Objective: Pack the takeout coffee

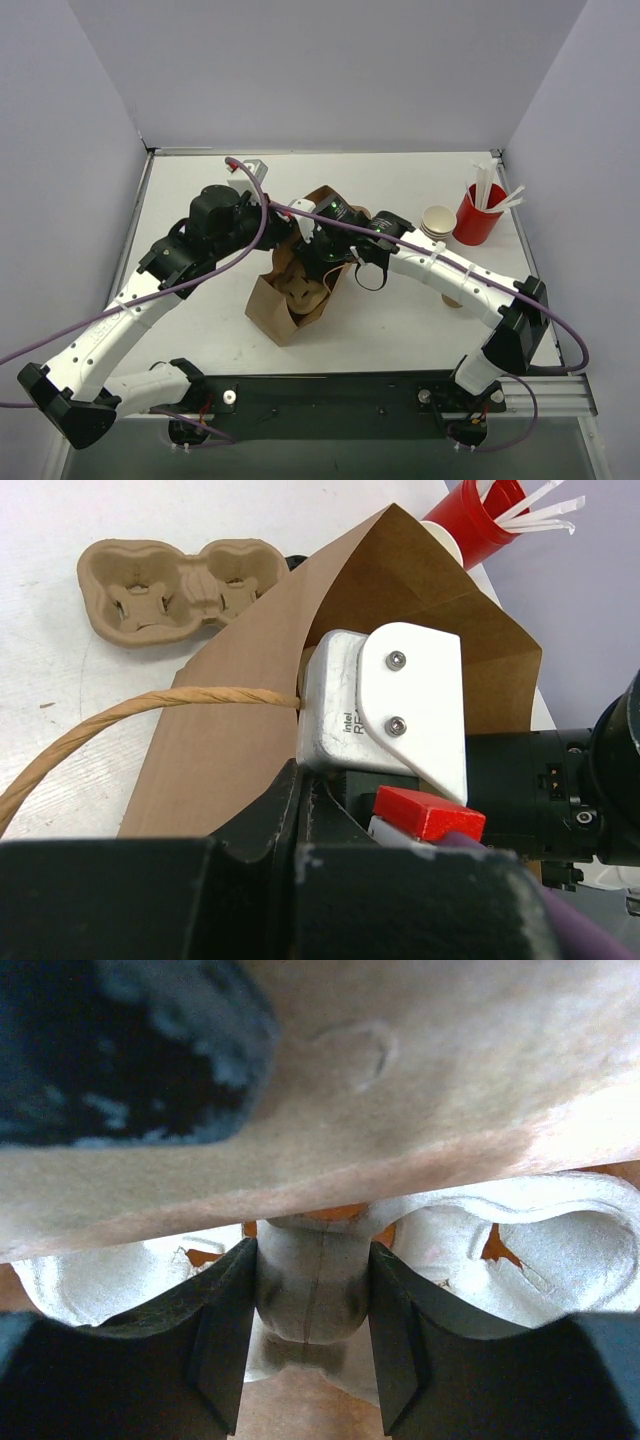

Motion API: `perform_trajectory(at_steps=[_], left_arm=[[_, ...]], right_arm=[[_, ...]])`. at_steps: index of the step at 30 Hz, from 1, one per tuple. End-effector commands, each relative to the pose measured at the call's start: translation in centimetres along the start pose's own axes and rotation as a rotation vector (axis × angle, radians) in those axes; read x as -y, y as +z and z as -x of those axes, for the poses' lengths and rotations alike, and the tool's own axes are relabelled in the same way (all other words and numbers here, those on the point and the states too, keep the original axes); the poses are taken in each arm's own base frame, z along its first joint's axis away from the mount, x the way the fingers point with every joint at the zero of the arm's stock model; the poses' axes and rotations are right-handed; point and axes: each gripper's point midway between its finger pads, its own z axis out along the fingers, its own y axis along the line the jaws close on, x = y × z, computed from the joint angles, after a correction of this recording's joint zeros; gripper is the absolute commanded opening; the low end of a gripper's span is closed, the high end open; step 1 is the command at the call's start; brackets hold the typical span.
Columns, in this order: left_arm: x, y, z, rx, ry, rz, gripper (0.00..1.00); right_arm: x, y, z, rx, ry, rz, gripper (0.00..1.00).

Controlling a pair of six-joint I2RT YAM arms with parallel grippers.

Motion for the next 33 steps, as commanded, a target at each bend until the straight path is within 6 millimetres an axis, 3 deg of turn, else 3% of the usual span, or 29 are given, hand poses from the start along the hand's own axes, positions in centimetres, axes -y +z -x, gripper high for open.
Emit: perform_trajectory(at_steps=[1,26,33], left_arm=[[2.2,-1.0,3.1,0.119,-0.004,-0.084,0.00],[2.1,-1.0,2.8,0.103,0.003,-0.081,0.00],[2.0,-1.0,2.7,0.100,0.004,-0.077,0.00]], right_arm=[[-0.4,0.1,-0.5,-0.048,-0.015,0.006,0.41],[-0.3,-1.1,2.3,0.023,-0.033,-0.008,0.59],[-0.2,-2.2,3.9,0.070,-0.021,-0.025,0.65]])
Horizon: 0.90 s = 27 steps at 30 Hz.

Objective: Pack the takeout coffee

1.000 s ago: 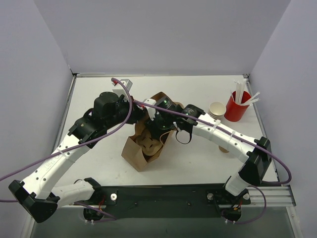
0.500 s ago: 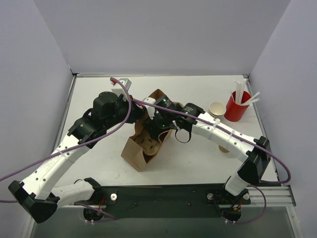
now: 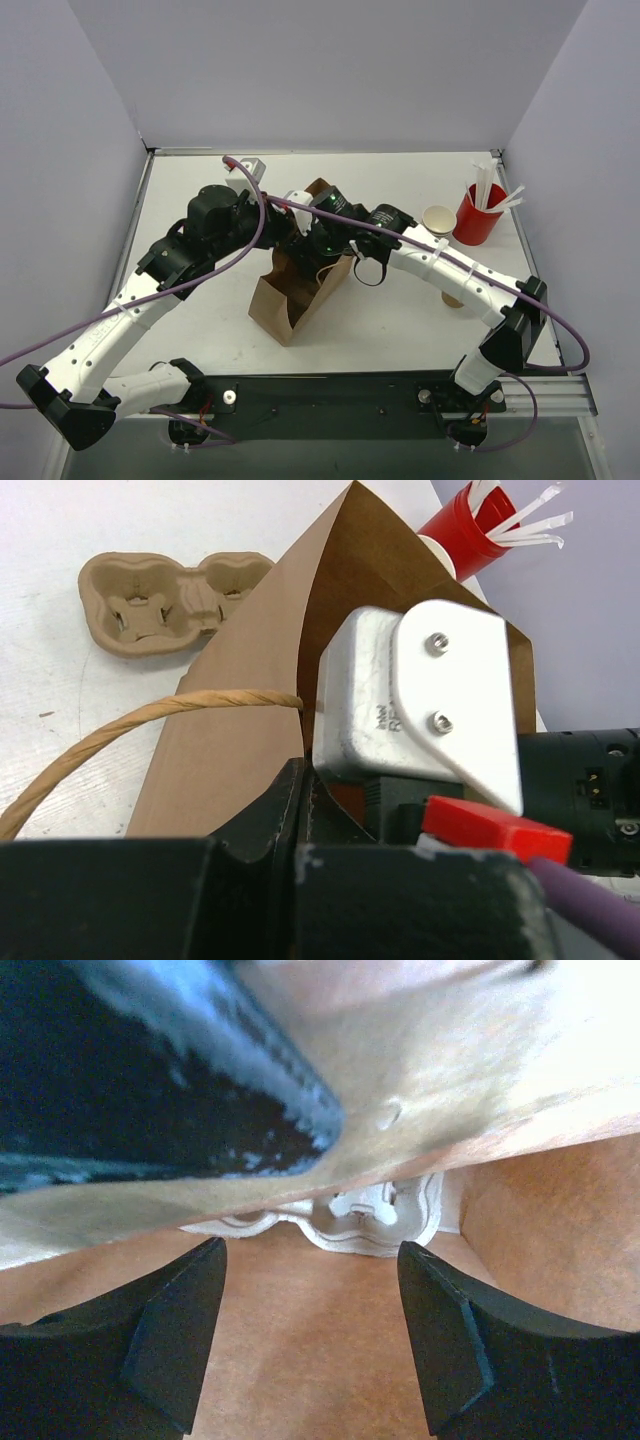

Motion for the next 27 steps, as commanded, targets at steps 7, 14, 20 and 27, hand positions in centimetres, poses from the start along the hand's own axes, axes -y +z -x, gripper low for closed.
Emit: perform_trajectory(at_steps=[7,14,20,27], left_arm=[[1.4,-0.7,1.7,0.053,0.040,-0.058,0.00],[1.2,-0.8,2.1,0.039,0.102,-0.037,0.00],[0.9,-0.5,2.2,0.039,0.091,-0.017,0.00],[1.6,-0.5,2.6,0.046,0.110,-0.043,0.00]], right_arm=[[1.0,-3.3,5.2,0.134,0.065,-0.086,0.68],[3.1,-7.9,8.7,0.259,0.194,-0.231,0.70],[6.7,-12.7,8.8,0.328,0.420,-0.449,0.71],[9.4,-17.5,4.7,0.367,0.655,-0.596,0.71]])
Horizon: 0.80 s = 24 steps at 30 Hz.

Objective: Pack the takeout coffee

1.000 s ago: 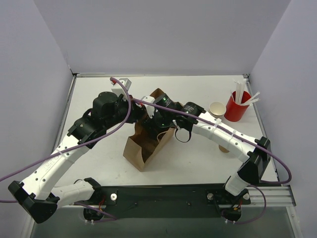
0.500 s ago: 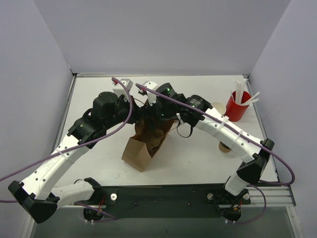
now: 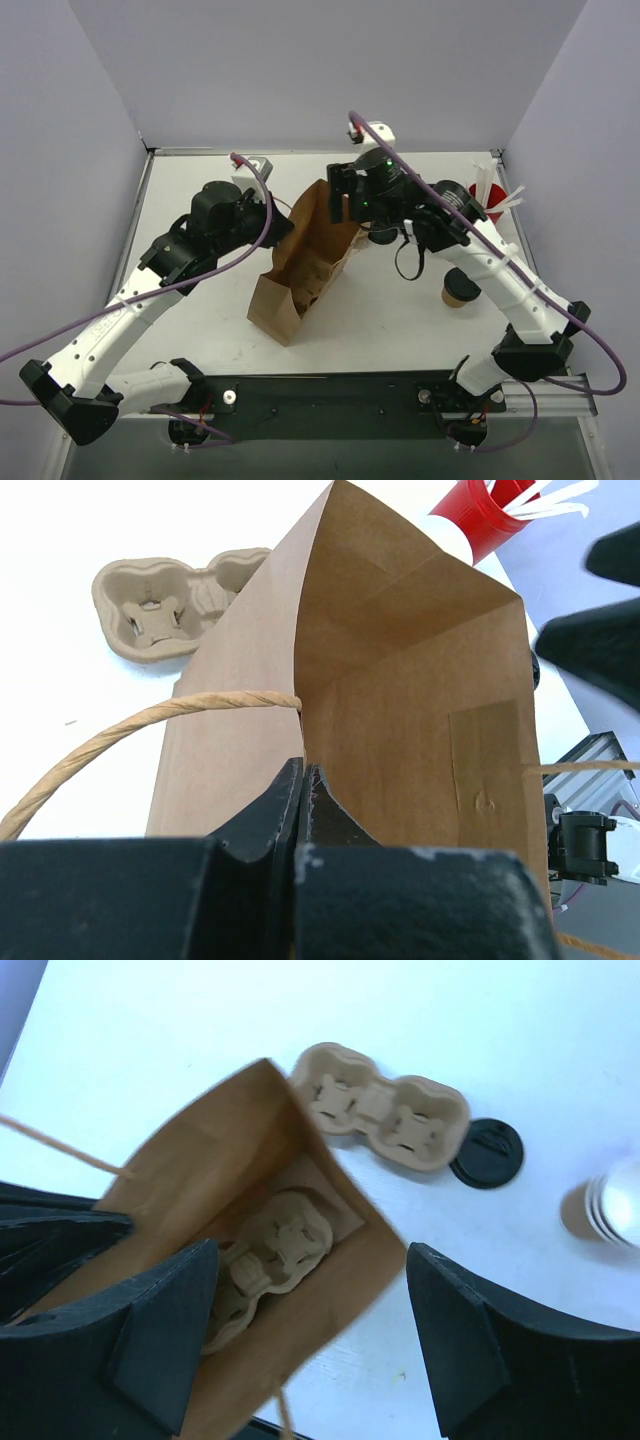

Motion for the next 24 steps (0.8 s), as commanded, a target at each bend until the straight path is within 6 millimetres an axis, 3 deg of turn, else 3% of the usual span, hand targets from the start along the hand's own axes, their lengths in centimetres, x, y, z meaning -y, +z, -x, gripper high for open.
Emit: perform_trajectory(at_steps=[1,9,11,13,14,17,18,24], left_arm=[[1.5,-0.8,2.8,0.075,0.034,-0.046,0.00],[1.2,-0.6,2.8,0.069,0.030,-0.021,0.00],[1.2,-0.6,2.9,0.069,0.013,-0.017,0.00],[0.6,-0.5,3.2,0.089,-0.001,0.017,0.00],[0.5,-0.4,3.3,0.096,-0.006,0.021,0.00],[0.5,-0.1,3.4,0.100,-0.009,0.018,0.00],[0.6,0.1,3.4,0.101,-0.007,0.016,0.00],[0.7,0.4,3.5,0.087,0.012,0.017,0.00]], right_arm=[[5.5,-3.6,-1.3,0.007,0.177,-0.172,0.71],[8.0,-6.8,-5.2,0.003,0.497,-0.174,0.65],[7.0,-6.5,-6.9,-0.045,0.535,-0.126,0.64],[5.6,-6.7,-6.9,-0.033,0.607,-0.045,0.60],[4.8,-6.1,-8.4,-0.074,0.613,-0.011,0.59],[3.2,-5.7,-8.3,-0.054,0.678,0.069,0.56],[3.0,-5.2,-9.2,-0.067,0.683,0.077,0.56],[2.1,-4.3,-7.9,-0.007,0.727,0.130,0.57]])
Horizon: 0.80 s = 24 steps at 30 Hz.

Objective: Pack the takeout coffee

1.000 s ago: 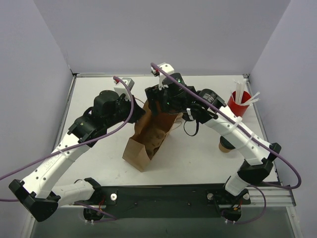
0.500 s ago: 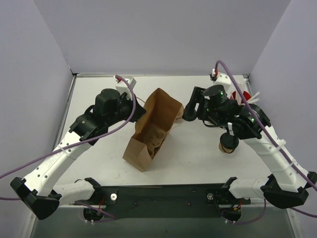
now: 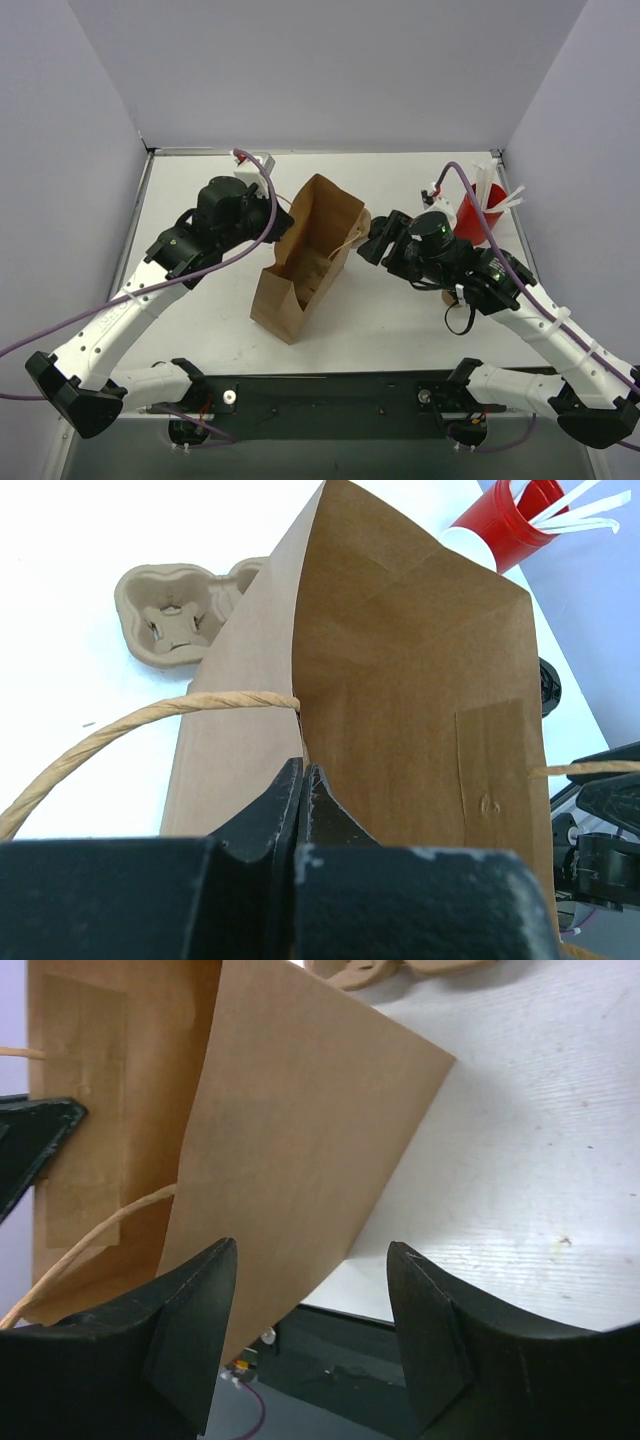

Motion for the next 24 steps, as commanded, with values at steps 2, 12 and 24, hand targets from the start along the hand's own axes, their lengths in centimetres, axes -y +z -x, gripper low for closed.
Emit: perform_trajectory(at_steps=[2,12,24], left_arm=[[1.5,-0.3,3.1,0.073,0.011,-0.036,0.00],[3.6,-1.4,3.9,0.087,0.167,-0.167,0.00],[4.5,-5.4,3.7,0.149,0.383,-0.276,0.00]], right_arm=[[-3.4,-0.4,2.1,0.072,0.064,0.130,0.57],[1.0,-2.6,6.5,0.216,0.059,0.064,0.62],[0.8,-1.1,12.7,0.221,0.246,0.043,0.63]])
